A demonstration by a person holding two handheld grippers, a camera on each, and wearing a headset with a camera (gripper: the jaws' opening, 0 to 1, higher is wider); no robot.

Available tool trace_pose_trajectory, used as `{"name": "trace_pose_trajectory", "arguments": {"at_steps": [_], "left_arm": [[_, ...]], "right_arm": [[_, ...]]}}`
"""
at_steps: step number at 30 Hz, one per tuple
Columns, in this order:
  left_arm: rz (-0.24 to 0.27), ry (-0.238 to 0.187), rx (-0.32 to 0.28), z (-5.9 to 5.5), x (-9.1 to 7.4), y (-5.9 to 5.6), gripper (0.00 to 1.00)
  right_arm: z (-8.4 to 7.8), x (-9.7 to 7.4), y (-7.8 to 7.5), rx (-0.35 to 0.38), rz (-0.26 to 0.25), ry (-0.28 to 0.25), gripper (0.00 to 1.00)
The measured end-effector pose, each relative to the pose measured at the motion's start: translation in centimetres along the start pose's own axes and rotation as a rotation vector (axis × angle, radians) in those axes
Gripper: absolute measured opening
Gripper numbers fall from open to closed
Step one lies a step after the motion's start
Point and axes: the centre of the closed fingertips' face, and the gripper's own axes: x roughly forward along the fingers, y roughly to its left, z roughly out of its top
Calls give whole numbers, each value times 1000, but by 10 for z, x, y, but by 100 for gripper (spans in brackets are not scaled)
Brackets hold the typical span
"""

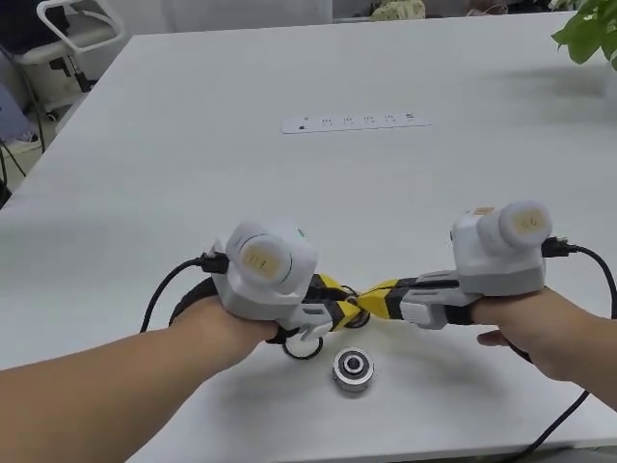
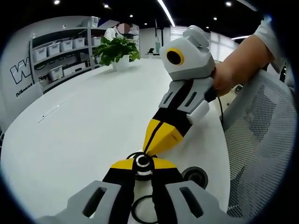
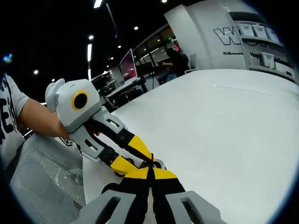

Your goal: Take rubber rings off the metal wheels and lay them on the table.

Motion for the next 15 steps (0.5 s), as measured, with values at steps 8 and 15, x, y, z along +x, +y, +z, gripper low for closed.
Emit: {"name": "trace_pose_trajectory", "arguments": {"at_steps": [8,15], "left_arm": [[-22,6,-10,0,-1,-1,8],[-36,-21,-23,8,-8,-3,11]], "right_arm": [[1,-1,1,-5,-3,2,0],[2,-2,0,-2,-2,-8,0]]}}
